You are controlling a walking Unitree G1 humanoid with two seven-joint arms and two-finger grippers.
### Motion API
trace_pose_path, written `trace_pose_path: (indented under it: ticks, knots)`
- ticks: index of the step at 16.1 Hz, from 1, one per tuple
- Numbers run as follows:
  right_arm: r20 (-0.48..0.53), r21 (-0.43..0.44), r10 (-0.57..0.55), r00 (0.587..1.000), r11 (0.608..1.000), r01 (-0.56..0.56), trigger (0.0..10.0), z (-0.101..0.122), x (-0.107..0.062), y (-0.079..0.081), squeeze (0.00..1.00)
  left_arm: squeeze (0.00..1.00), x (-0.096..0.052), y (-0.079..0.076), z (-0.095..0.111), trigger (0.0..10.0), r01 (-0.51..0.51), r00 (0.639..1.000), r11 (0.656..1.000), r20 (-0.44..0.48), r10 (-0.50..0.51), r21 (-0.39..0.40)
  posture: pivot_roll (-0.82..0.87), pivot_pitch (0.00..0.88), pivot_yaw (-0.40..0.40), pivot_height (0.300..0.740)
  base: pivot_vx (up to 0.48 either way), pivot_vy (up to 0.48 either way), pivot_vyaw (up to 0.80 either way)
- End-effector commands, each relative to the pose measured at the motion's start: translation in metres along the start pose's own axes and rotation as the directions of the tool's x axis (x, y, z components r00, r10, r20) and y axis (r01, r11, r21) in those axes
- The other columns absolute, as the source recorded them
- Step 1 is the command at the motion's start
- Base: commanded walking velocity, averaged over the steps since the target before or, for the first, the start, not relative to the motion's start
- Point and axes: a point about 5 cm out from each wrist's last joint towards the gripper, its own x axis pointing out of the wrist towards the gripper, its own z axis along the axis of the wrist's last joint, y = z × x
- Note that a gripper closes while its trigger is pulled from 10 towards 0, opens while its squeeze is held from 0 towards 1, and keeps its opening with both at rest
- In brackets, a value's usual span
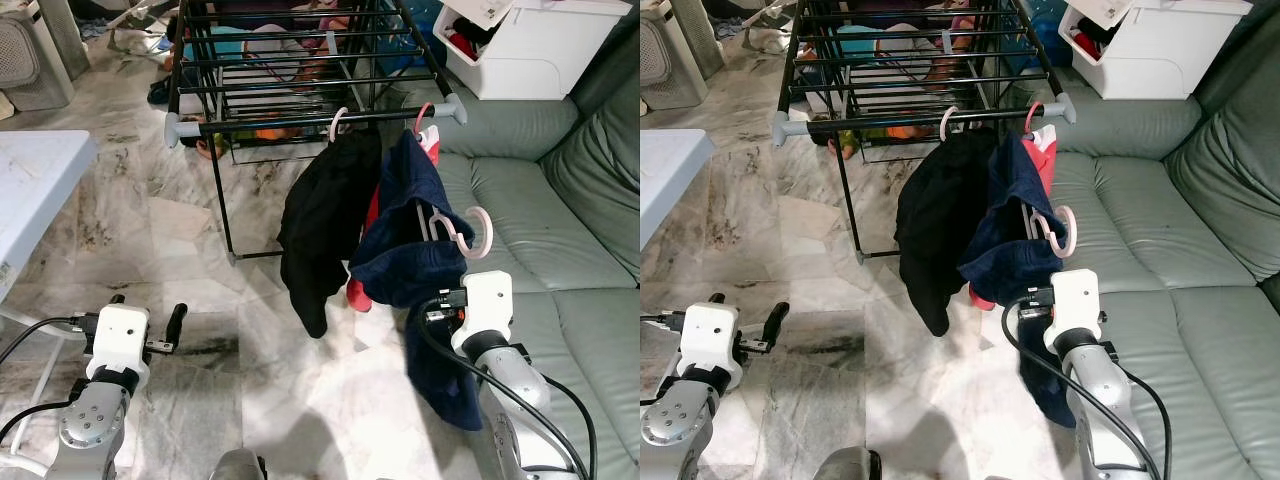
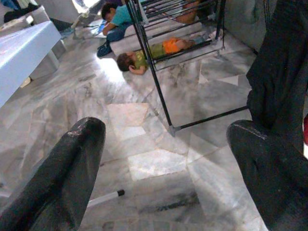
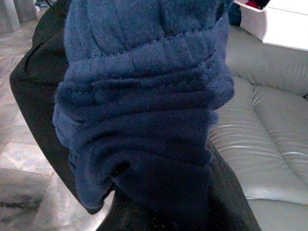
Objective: Hang hanger
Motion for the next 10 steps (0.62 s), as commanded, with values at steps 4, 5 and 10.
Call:
trace_pose_path:
  ticks: [4,5,10]
  knots:
    - [0.065,0.010,0.032,0.997,0.999,-0.033,10.0,0.015,0.004,0.005,0.00,0.00,0.012,0.007,0.015,10.0,0.005,0.999,1.000,0.038,-0.005,0.005,0.00,0.018,-0.019,0.740,0.000,0.480,0.00]
    - [0.068,0.012,0.038,0.997,0.999,-0.039,10.0,0.015,0.003,0.006,0.00,0.00,0.014,0.008,0.018,10.0,0.007,0.999,1.000,0.043,-0.007,0.008,0.00,0.021,-0.014,0.740,0.000,0.480,0.00]
    - [0.075,0.023,0.043,0.996,0.999,-0.045,10.0,0.016,0.002,0.008,0.00,0.00,0.017,0.007,0.021,10.0,0.017,0.998,1.000,0.052,-0.018,0.018,0.00,0.024,-0.008,0.740,0.000,0.480,0.00]
